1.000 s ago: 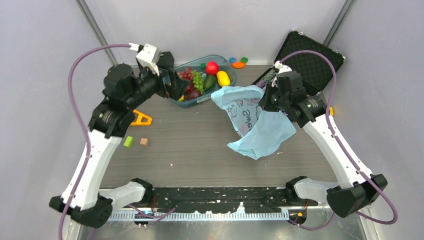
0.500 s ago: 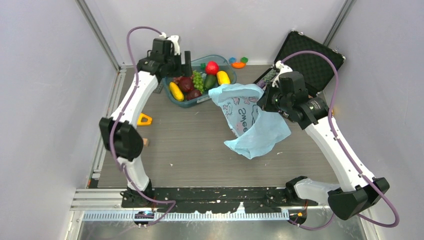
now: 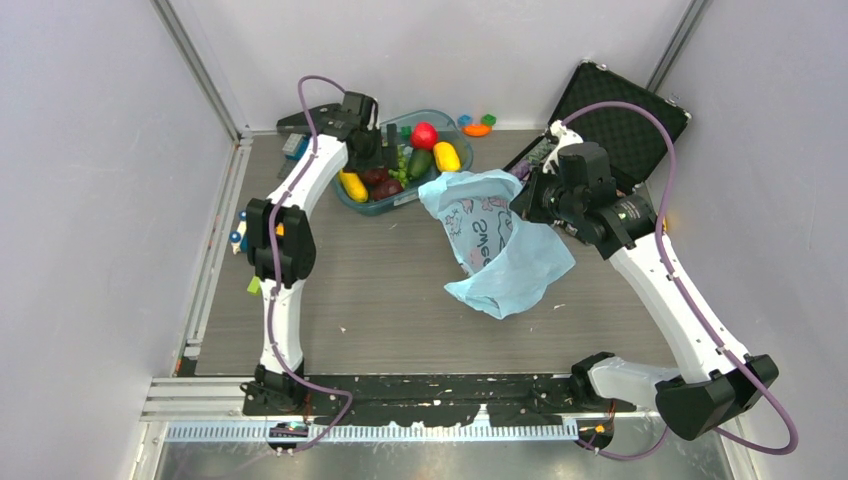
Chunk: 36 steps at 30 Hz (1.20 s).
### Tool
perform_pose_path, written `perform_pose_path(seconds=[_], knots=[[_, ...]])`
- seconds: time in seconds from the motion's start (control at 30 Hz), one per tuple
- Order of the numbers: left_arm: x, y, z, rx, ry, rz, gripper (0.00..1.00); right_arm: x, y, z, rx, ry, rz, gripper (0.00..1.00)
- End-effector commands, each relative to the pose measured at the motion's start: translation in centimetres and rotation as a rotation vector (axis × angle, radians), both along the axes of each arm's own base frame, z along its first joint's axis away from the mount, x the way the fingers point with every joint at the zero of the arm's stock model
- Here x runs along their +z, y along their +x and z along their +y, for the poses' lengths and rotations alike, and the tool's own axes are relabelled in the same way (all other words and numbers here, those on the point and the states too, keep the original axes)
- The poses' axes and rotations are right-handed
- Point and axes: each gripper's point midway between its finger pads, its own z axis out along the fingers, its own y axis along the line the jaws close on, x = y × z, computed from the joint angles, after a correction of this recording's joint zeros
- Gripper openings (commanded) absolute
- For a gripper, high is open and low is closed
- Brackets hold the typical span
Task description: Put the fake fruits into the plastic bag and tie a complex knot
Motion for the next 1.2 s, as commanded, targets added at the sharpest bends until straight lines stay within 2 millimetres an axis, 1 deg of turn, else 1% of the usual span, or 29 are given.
perform_pose_path(seconds=[0.0,0.13,0.23,0.43,0.47,0.57,0.67,0.7,0.8,0.93,1.07,1.1,1.17], knots=[[0.1,-0.2,0.0,0.069,0.024,-0.017,0.89,1.5,0.5,0.4,0.0,0.046,-0.056,0.05],[-2.8,-0.8,-0.4,0.067,0.053,0.044,0.9,1.7,0.6,0.7,0.008,0.061,-0.06,0.05],[-4.4,-1.1,-0.5,0.068,0.064,0.076,0.94,1.8,0.5,0.9,0.014,0.073,-0.064,0.05],[-5.8,-0.9,-0.9,0.062,0.053,0.103,0.96,1.8,0.4,1.0,0.018,0.079,-0.068,0.05],[-6.1,-0.9,-1.0,0.061,0.052,0.109,0.94,1.8,0.4,1.1,0.02,0.081,-0.067,0.05],[-5.9,-0.7,-0.9,0.06,0.058,0.114,0.94,1.9,0.4,1.1,0.023,0.089,-0.071,0.05],[-6.1,-0.8,-1.0,0.065,0.037,0.137,0.9,1.8,0.2,1.1,0.021,0.092,-0.072,0.05],[-6.3,-0.9,-1.4,0.058,0.013,0.154,0.88,1.9,0.2,1.0,0.018,0.091,-0.076,0.05],[-6.8,-1.3,-2.0,0.046,-0.013,0.186,0.8,2.0,0.2,1.0,0.017,0.091,-0.081,0.05],[-7.4,-1.5,-2.0,0.04,-0.012,0.203,0.66,2.2,0.0,0.9,0.017,0.093,-0.087,0.05],[-7.4,-1.7,-1.9,0.031,-0.003,0.206,0.62,2.3,-0.2,0.7,0.015,0.093,-0.096,0.05],[-7.3,-1.7,-1.8,0.028,-0.001,0.203,0.59,2.3,-0.2,0.7,0.014,0.092,-0.096,0.05],[-6.7,-1.6,-1.7,0.029,-0.002,0.179,0.57,2.3,-0.2,0.6,0.012,0.091,-0.097,0.05]])
